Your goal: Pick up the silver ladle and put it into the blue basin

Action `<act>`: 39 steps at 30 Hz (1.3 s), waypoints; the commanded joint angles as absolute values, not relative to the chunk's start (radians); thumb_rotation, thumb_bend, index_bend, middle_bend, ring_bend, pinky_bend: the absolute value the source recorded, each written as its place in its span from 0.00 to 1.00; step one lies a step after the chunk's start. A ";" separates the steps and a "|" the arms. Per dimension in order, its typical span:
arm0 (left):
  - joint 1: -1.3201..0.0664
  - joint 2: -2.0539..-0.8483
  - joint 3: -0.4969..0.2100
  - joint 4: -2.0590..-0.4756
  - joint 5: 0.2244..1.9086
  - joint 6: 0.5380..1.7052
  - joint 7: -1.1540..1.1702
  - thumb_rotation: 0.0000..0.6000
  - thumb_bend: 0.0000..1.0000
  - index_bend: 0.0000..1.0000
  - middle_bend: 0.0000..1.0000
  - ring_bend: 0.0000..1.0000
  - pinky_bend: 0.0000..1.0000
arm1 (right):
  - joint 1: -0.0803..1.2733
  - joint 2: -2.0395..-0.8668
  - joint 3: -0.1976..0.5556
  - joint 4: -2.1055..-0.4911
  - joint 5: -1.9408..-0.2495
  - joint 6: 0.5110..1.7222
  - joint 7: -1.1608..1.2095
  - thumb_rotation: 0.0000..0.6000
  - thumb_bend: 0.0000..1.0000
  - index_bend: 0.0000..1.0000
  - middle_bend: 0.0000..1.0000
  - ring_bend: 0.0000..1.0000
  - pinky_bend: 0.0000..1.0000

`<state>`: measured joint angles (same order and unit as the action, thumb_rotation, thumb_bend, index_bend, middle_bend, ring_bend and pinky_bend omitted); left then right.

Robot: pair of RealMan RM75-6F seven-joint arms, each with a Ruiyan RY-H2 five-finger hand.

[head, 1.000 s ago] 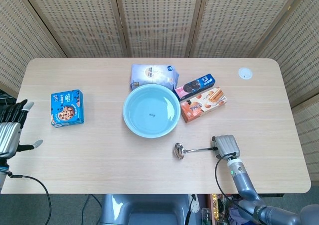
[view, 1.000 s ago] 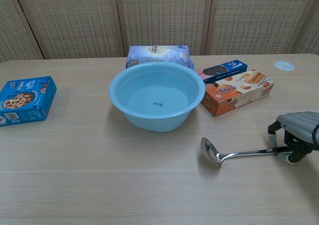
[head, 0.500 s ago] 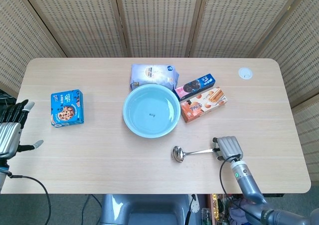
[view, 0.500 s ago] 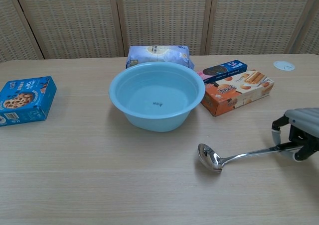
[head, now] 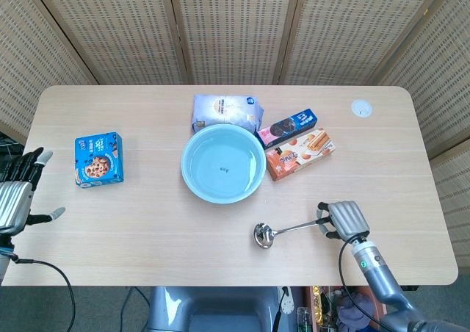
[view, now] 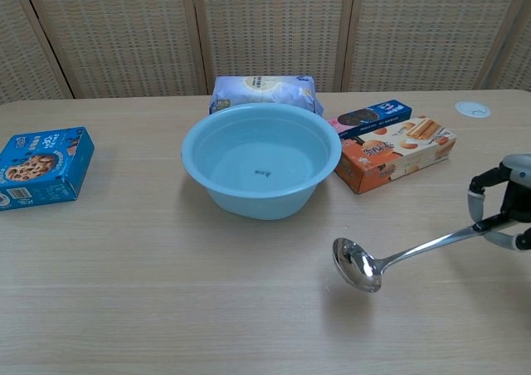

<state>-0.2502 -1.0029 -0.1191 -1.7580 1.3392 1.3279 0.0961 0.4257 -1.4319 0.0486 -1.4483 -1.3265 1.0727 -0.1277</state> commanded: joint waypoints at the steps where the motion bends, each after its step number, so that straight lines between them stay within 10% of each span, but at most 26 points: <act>1: -0.251 -1.003 -0.119 -1.758 1.338 1.327 0.098 1.00 0.00 0.00 0.00 0.00 0.00 | 0.422 -1.405 0.051 -1.483 -1.345 1.088 -0.108 1.00 0.57 0.71 1.00 0.98 1.00; 19: -0.261 -1.011 -0.122 -1.753 1.327 1.316 0.110 1.00 0.00 0.00 0.00 0.00 0.00 | 0.653 -1.187 0.316 -1.829 -1.020 1.015 -0.511 1.00 0.59 0.71 1.00 0.98 1.00; 27: -0.265 -1.012 -0.120 -1.753 1.321 1.304 0.109 1.00 0.00 0.00 0.00 0.00 0.00 | 0.935 -1.332 0.367 -1.662 -0.605 1.043 -0.904 1.00 0.59 0.71 1.00 0.98 1.00; 39: -0.279 -1.012 -0.133 -1.729 1.269 1.267 0.093 1.00 0.00 0.00 0.00 0.00 0.00 | 1.114 -1.540 0.334 -1.420 -0.484 1.091 -1.064 1.00 0.59 0.71 1.00 0.98 1.00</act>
